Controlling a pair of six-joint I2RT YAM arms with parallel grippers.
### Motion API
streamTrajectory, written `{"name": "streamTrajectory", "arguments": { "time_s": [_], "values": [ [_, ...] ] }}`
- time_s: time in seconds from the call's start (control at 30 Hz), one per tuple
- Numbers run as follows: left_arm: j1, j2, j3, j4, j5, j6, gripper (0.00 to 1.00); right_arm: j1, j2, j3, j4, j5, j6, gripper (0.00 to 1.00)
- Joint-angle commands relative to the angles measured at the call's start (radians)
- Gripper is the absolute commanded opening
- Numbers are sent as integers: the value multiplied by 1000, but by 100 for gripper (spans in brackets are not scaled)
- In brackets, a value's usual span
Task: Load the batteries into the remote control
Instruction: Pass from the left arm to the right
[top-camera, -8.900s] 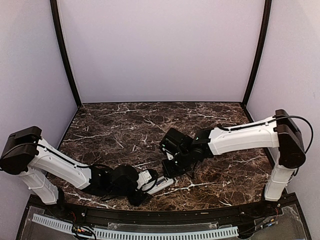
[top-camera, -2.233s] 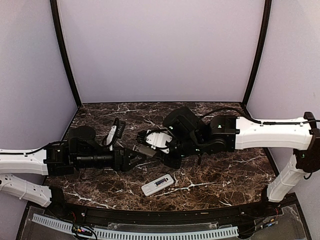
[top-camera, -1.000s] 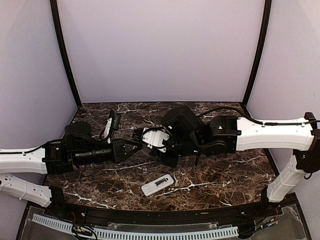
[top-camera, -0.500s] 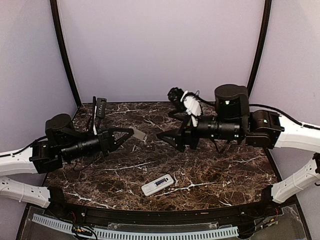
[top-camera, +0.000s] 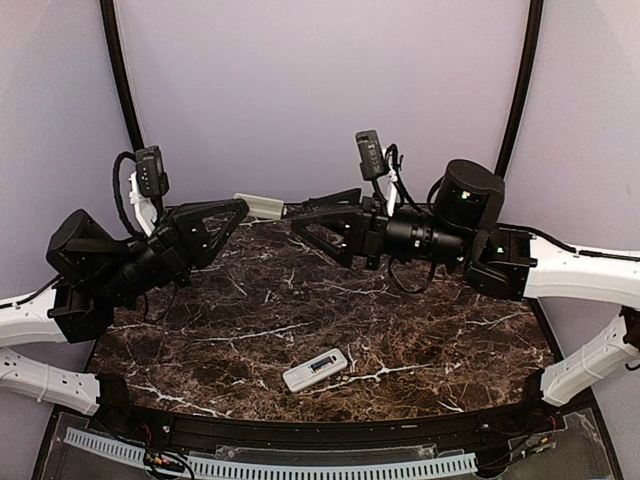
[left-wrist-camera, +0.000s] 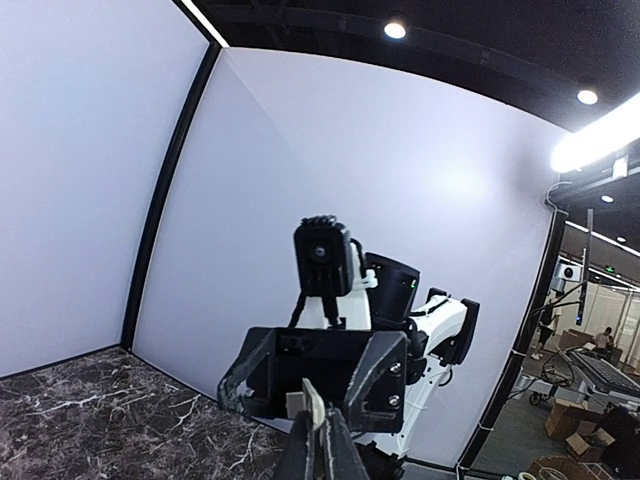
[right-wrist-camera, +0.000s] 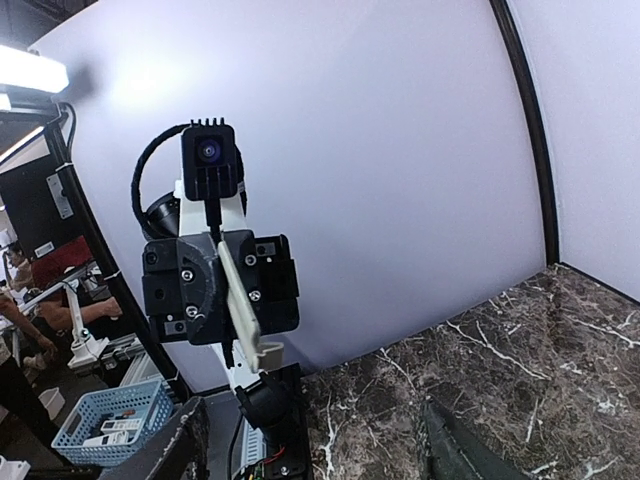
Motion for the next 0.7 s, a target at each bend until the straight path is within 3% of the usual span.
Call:
{"name": "streamTrajectory", "arguments": {
  "time_s": [0.0, 0.13, 0.67],
  "values": [
    [-26, 14, 8, 116, 28, 27, 0, -1, 43, 46, 143, -106, 78, 63],
    [-37, 16, 0, 126, 20, 25, 0, 4, 72, 76, 152, -158, 75, 51],
    [-43, 22, -16, 126, 7, 20, 0, 22, 145, 157, 153, -236, 56, 22]
  ]
}}
